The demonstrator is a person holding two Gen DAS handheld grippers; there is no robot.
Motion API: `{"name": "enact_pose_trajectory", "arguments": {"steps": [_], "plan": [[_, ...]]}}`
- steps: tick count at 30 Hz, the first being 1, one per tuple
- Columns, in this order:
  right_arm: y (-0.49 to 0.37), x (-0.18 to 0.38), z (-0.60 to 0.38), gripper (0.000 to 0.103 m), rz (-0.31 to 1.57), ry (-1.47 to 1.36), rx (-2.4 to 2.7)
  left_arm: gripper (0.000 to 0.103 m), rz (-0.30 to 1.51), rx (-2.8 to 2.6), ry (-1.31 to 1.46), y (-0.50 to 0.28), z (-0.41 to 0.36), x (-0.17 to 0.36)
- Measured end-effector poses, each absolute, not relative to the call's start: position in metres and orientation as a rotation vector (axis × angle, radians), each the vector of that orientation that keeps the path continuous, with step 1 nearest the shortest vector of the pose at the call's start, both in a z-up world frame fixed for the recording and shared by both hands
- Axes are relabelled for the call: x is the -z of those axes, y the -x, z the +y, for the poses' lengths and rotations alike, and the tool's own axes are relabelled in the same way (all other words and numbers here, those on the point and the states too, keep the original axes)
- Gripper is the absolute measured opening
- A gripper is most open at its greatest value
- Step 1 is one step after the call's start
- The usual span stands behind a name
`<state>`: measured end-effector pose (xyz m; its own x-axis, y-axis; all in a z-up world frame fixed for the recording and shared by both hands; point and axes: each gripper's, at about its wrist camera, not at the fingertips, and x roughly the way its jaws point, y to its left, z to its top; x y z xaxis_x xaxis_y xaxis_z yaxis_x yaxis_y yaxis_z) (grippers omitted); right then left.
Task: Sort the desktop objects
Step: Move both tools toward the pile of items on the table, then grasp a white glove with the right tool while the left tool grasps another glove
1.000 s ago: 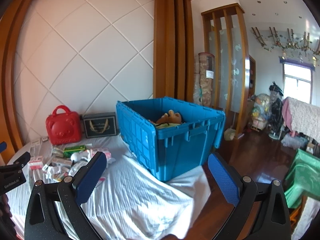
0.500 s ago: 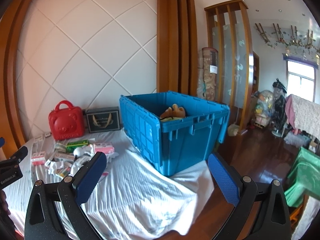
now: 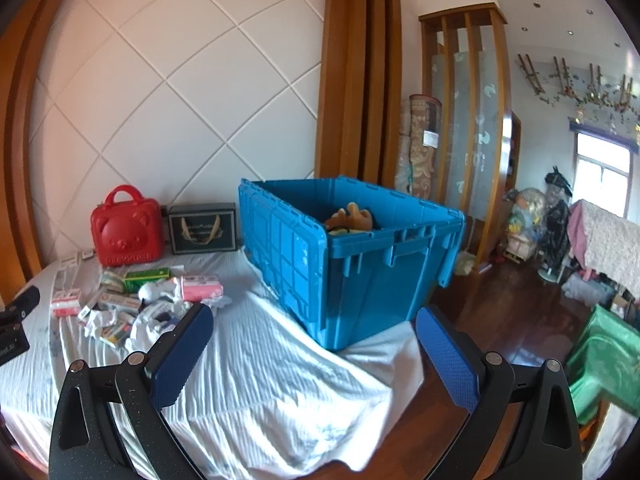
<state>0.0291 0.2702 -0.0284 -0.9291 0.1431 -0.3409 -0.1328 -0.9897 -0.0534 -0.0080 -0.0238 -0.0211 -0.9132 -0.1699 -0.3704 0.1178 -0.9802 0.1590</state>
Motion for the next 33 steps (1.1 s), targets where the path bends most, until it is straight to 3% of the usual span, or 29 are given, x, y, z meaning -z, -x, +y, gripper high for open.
{"name": "enact_pose_trajectory", "arguments": {"steps": [4,8,18,24,33], "plan": [[-0.021,0.034,0.252,0.103,0.008,0.381,-3.050,0.099,-0.162,2.913,-0.578,0.023,-0.054,0.036],[0.055,0.084,0.216,0.103,0.067,0.956,-3.124,0.099,-0.164,2.849,-0.624,0.046,-0.100,0.059],[0.177,0.134,0.115,0.103,0.000,1.232,-3.080,0.099,-0.171,2.778,-0.848,0.118,-0.212,0.113],[0.210,0.176,0.060,0.103,-0.128,1.360,-3.043,0.099,-0.155,2.836,-1.001,0.168,-0.217,0.159],[0.274,0.246,0.009,0.102,-0.147,1.649,-3.106,0.099,-0.237,2.897,-1.184,0.221,-0.175,0.212]]}}
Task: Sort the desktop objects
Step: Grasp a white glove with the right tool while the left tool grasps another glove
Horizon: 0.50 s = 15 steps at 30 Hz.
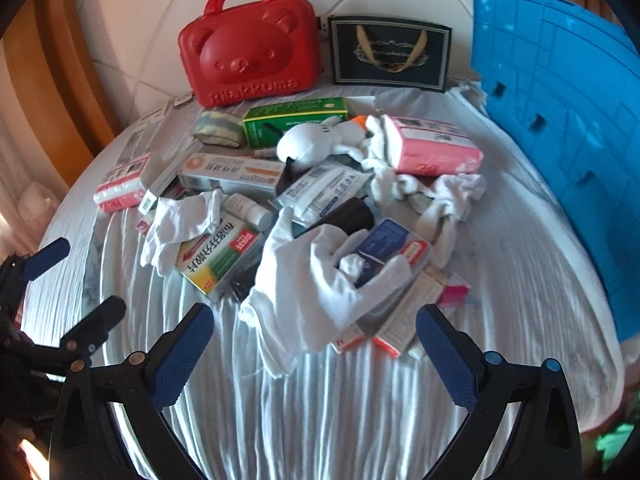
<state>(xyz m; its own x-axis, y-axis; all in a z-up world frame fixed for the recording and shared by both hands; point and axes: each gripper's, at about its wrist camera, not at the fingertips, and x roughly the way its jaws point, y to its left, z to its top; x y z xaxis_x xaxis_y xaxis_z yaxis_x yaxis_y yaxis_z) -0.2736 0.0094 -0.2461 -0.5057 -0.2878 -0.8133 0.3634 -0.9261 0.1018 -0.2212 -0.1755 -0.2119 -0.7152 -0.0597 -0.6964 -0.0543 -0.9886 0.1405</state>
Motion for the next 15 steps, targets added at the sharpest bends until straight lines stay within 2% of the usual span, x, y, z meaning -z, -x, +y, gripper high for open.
{"name": "enact_pose_trajectory", "arguments": {"steps": [6,8,10,11,12,13,14,15], "plan": [[0.307,0.284,-0.012,0.088,0.263,-1.336,2.325,0.099,-0.202,2.865,-1.263,0.238,-0.163,0.231],[0.308,0.292,-0.015,0.088,0.308,-1.321,2.322,0.099,-0.203,2.878,-1.257,0.242,-0.160,0.234],[0.307,0.298,-0.023,0.086,0.435,-1.284,2.333,0.099,-0.224,2.893,-1.257,0.248,-0.155,0.238],[0.305,0.300,-0.025,0.079,0.509,-1.262,2.340,0.099,-0.232,2.902,-1.270,0.251,-0.153,0.240],[0.304,0.301,-0.027,0.066,0.573,-1.239,2.349,0.099,-0.239,2.916,-1.284,0.254,-0.150,0.241],[0.303,0.299,-0.026,0.057,0.598,-1.223,2.355,0.099,-0.246,2.934,-1.296,0.256,-0.147,0.242],[0.306,0.296,-0.020,0.037,0.575,-1.223,2.356,0.099,-0.257,2.946,-1.305,0.258,-0.145,0.242],[0.311,0.293,-0.012,0.026,0.516,-1.241,2.352,0.099,-0.271,2.957,-1.310,0.260,-0.142,0.242]]}}
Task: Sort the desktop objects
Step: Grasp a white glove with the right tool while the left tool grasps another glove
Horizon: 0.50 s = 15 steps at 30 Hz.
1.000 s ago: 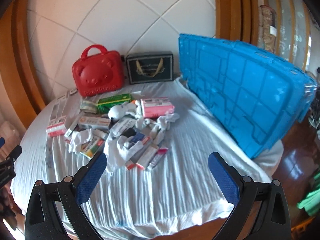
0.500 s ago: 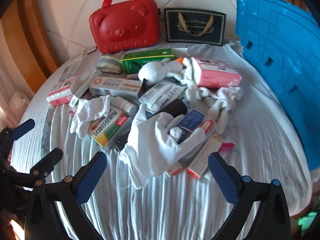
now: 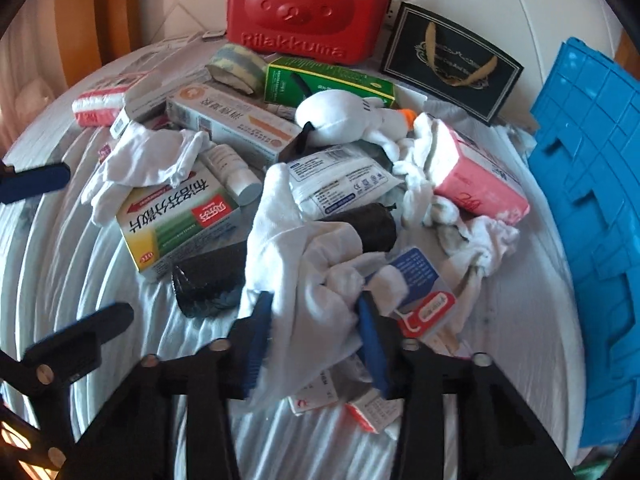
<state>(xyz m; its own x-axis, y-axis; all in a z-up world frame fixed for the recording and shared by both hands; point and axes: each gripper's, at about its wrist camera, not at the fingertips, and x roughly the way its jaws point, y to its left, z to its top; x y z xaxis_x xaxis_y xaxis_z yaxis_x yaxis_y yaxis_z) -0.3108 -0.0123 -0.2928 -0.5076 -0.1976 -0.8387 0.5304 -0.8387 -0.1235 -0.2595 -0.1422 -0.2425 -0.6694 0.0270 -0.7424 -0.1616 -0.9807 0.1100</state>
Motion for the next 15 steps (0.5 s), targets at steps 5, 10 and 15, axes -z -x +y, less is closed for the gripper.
{"name": "enact_pose_trajectory", "arguments": {"steps": [5,10,15], "plan": [[0.328,0.286,0.013,0.025,0.302,-1.329,2.295,0.099,0.273,-2.832,1.214,0.271,-0.153,0.236],[0.324,0.284,0.013,0.025,0.286,-1.344,2.281,0.099,0.280,-2.839,1.280,0.303,-0.183,0.245],[0.319,0.285,0.009,0.025,0.333,-1.342,2.288,0.097,0.093,-2.873,1.303,0.322,-0.217,0.258]]}}
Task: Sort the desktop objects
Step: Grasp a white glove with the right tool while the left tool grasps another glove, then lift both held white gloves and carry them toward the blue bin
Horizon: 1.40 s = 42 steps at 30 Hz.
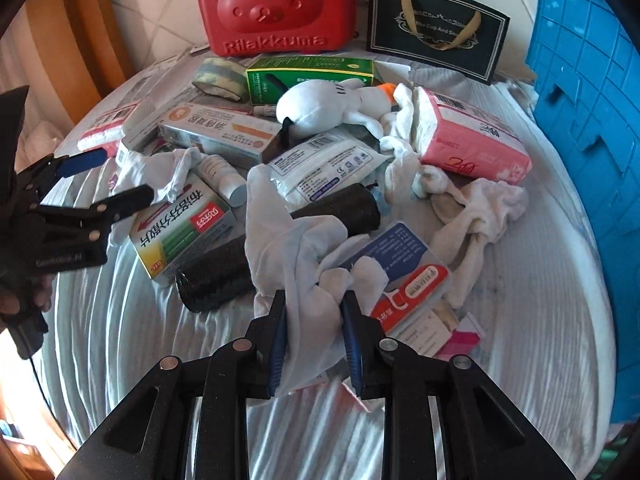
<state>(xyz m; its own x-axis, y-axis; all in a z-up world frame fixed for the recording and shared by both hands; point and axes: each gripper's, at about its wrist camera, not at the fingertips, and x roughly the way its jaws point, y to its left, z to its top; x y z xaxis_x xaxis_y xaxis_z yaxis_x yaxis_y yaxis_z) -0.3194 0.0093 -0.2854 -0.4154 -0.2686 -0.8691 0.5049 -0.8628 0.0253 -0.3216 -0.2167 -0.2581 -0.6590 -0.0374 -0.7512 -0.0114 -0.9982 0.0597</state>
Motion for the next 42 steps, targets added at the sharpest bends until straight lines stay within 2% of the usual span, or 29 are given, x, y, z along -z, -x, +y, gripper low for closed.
{"name": "enact_pose_trajectory", "arguments": {"steps": [1,2,3,4,6,7,10,15,22,25,26,27,29,31,33,34,35,37,38,39,42], "plan": [[0.319,0.285,0.009,0.026,0.333,-1.345,2.289,0.084,-0.072,2.847,-1.308,0.326,-0.220,0.261],[0.319,0.286,0.010,0.026,0.329,-1.348,2.291,0.060,-0.061,2.828,-1.339,0.330,-0.223,0.265],[0.319,0.286,0.010,0.026,0.325,-1.352,2.293,0.053,-0.027,2.801,-1.379,0.335,-0.227,0.269],[0.318,0.286,0.009,0.026,0.323,-1.356,2.294,0.051,0.029,2.791,-1.403,0.337,-0.231,0.273],[0.316,0.286,0.008,0.026,0.326,-1.364,2.293,0.041,0.104,2.848,-1.400,0.334,-0.236,0.275],[0.316,0.285,0.008,0.026,0.323,-1.368,2.292,0.032,0.115,2.856,-1.387,0.331,-0.238,0.275],[0.313,0.283,0.007,0.026,0.312,-1.364,2.303,0.021,0.094,2.842,-1.376,0.326,-0.237,0.275],[0.311,0.269,0.006,0.025,0.267,-1.314,2.356,0.017,-0.050,2.901,-1.371,0.314,-0.224,0.258],[0.304,0.227,0.008,0.022,0.202,-1.213,2.427,0.017,-0.141,3.007,-1.280,0.293,-0.220,0.206],[0.306,0.222,0.006,0.023,0.241,-1.250,2.426,0.017,-0.152,3.020,-1.249,0.288,-0.220,0.192],[0.307,0.227,0.005,0.030,0.256,-1.277,2.403,0.017,-0.139,3.019,-1.247,0.287,-0.222,0.189],[0.306,0.235,0.005,0.059,0.266,-1.278,2.406,0.017,-0.133,3.023,-1.247,0.285,-0.223,0.188],[0.306,0.259,0.001,0.101,0.282,-1.306,2.379,0.017,-0.146,3.022,-1.248,0.280,-0.224,0.189],[0.305,0.280,-0.009,0.091,0.342,-1.350,2.365,0.017,-0.137,3.022,-1.260,0.276,-0.224,0.191],[0.301,0.297,-0.021,0.060,0.439,-1.347,2.368,0.017,-0.126,3.017,-1.270,0.274,-0.227,0.194],[0.297,0.301,-0.028,0.055,0.566,-1.306,2.430,0.017,-0.120,3.013,-1.275,0.272,-0.228,0.196],[0.294,0.304,-0.033,0.045,0.656,-1.282,2.456,0.017,-0.106,3.009,-1.279,0.271,-0.230,0.197],[0.297,0.302,-0.032,0.031,0.682,-1.267,2.463,0.017,-0.070,3.006,-1.282,0.269,-0.234,0.198],[0.299,0.299,-0.029,0.014,0.668,-1.272,2.461,0.017,-0.068,3.006,-1.279,0.268,-0.235,0.198],[0.302,0.295,-0.023,0.014,0.622,-1.291,2.450,0.017,-0.069,3.008,-1.272,0.266,-0.235,0.197],[0.305,0.268,0.007,0.014,0.311,-1.312,2.451,0.017,-0.069,3.026,-1.243,0.262,-0.235,0.189]]}}
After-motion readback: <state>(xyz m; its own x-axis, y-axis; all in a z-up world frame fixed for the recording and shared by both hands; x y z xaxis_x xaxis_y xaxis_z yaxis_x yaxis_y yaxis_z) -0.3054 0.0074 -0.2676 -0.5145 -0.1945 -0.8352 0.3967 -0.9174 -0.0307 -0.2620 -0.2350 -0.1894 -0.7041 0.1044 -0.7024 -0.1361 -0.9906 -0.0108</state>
